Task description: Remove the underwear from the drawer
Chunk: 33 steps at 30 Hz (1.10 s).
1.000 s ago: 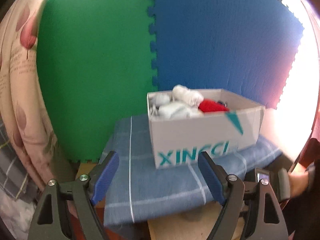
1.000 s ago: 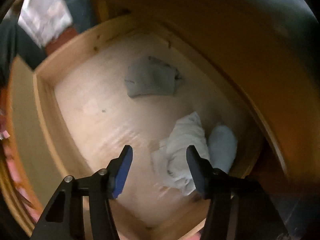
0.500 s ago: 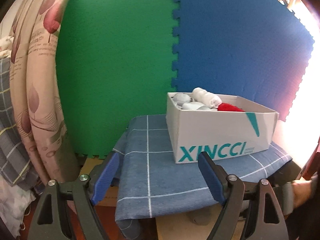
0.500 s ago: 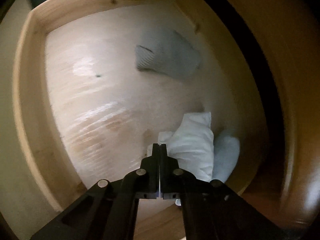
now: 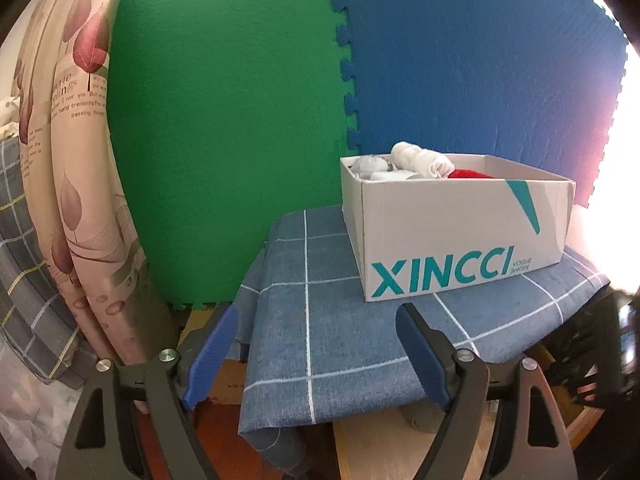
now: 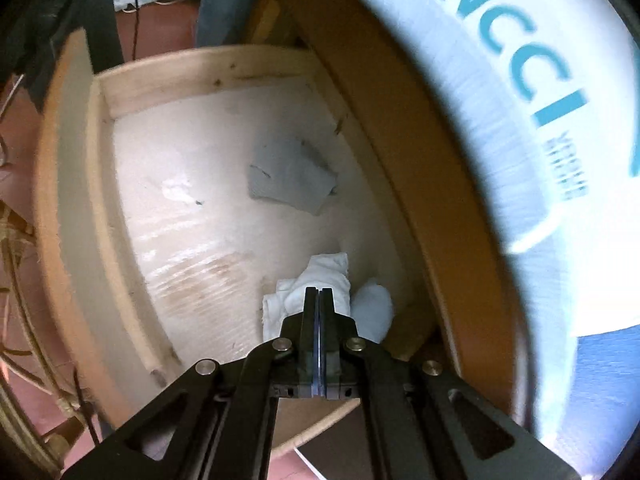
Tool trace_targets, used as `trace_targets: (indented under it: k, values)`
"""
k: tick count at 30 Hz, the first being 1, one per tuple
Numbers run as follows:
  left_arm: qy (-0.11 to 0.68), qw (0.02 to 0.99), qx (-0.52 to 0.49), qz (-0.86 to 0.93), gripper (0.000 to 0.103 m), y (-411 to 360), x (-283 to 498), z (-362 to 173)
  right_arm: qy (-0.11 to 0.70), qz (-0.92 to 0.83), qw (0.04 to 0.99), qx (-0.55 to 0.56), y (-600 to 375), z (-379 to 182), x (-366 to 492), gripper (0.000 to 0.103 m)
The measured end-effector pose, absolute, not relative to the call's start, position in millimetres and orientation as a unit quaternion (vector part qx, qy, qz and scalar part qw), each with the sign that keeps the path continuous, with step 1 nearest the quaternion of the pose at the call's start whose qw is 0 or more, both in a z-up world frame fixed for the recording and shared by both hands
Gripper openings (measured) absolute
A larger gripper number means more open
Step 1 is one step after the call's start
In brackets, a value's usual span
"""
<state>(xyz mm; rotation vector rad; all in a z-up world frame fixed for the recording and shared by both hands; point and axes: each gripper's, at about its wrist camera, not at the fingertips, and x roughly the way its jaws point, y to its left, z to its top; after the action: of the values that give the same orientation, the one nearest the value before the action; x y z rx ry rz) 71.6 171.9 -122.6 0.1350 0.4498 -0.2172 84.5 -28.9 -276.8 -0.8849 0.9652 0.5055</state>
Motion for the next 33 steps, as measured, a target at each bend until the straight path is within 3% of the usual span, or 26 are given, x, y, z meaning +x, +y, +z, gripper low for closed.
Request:
trace_targets:
  k: [15, 20, 26, 29, 31, 33]
  values:
    - [0.235, 0.964, 0.059, -0.105, 0.083, 171, 75, -125, 0.411, 0.244, 0.816, -0.327, -60, -153, 31, 0.000]
    - [0.230, 0.965, 0.052, -0.115, 0.083, 169, 71, -121, 0.485, 0.303, 0.781, -0.249, -68, -183, 50, 0.004]
    - [0.236, 0.961, 0.070, -0.125, 0.083, 161, 68, -125, 0.481, 0.258, 0.716, -0.435, -40, -285, 88, 0.037]
    - [0.238, 0.959, 0.077, -0.132, 0.083, 157, 67, -128, 0.490, 0.281, 0.683, -0.462, -29, -318, 100, 0.039]
    - [0.242, 0.957, 0.074, -0.140, 0.083, 155, 68, -130, 0.491, 0.291, 0.667, -0.479, -24, -334, 103, 0.053]
    - [0.248, 0.955, 0.072, -0.145, 0.083, 153, 71, -131, 0.490, 0.301, 0.657, -0.488, -22, -347, 104, 0.077]
